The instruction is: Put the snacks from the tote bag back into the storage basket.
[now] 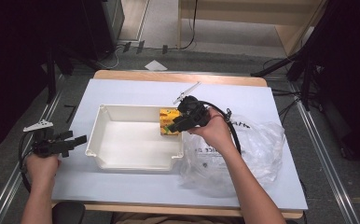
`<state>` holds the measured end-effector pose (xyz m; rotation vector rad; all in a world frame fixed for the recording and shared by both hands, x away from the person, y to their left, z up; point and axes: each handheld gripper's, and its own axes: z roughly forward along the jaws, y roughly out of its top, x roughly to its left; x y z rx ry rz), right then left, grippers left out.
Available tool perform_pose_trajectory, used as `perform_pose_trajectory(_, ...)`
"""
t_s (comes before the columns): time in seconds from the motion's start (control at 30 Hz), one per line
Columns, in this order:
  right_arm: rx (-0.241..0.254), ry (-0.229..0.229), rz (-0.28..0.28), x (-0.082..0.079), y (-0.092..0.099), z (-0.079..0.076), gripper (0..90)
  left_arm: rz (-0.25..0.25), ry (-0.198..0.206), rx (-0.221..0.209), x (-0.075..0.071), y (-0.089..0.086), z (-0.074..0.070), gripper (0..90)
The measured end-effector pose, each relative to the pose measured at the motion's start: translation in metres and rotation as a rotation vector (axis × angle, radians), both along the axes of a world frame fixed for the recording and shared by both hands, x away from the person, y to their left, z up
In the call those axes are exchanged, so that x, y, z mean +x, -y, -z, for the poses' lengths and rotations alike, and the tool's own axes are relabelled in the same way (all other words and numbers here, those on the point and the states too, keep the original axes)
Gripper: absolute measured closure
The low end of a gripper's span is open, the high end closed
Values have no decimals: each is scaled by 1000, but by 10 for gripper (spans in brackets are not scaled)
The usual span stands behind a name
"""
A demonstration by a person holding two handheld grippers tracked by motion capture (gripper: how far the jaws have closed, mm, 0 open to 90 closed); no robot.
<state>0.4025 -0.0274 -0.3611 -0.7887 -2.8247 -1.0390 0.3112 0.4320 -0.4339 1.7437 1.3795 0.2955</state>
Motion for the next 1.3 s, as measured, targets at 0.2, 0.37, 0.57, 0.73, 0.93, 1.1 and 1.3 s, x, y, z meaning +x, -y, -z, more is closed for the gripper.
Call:
perform_pose_trajectory(0.2, 22, 18, 23, -5, 10, -5, 501, 3, -5, 3, 0, 1, 1, 168)
perform_pose_trajectory(0.37, 21, 21, 41, -8, 18, -5, 479, 5, -6, 2, 0, 1, 1, 168)
perform_pose_trajectory(0.57, 33, 21, 65, -11, 32, -3, 429, 7, -12, 2, 1, 2, 1, 168)
perform_pose_trajectory(0.73, 44, 25, 110, -12, 46, 0, 352, 7, -12, 5, 1, 3, 1, 168)
perform_pose_trajectory(0.93, 49, 11, 161, -14, 62, 5, 301, 12, -12, 9, 1, 3, 1, 168)
perform_pose_trajectory(1.1, 52, 40, 187, -17, 75, 8, 264, 9, -10, 5, 1, 3, 1, 168)
perform_pose_trajectory(1.3, 71, 51, 203, -22, 94, 12, 187, 9, -11, 2, 1, 2, 1, 168)
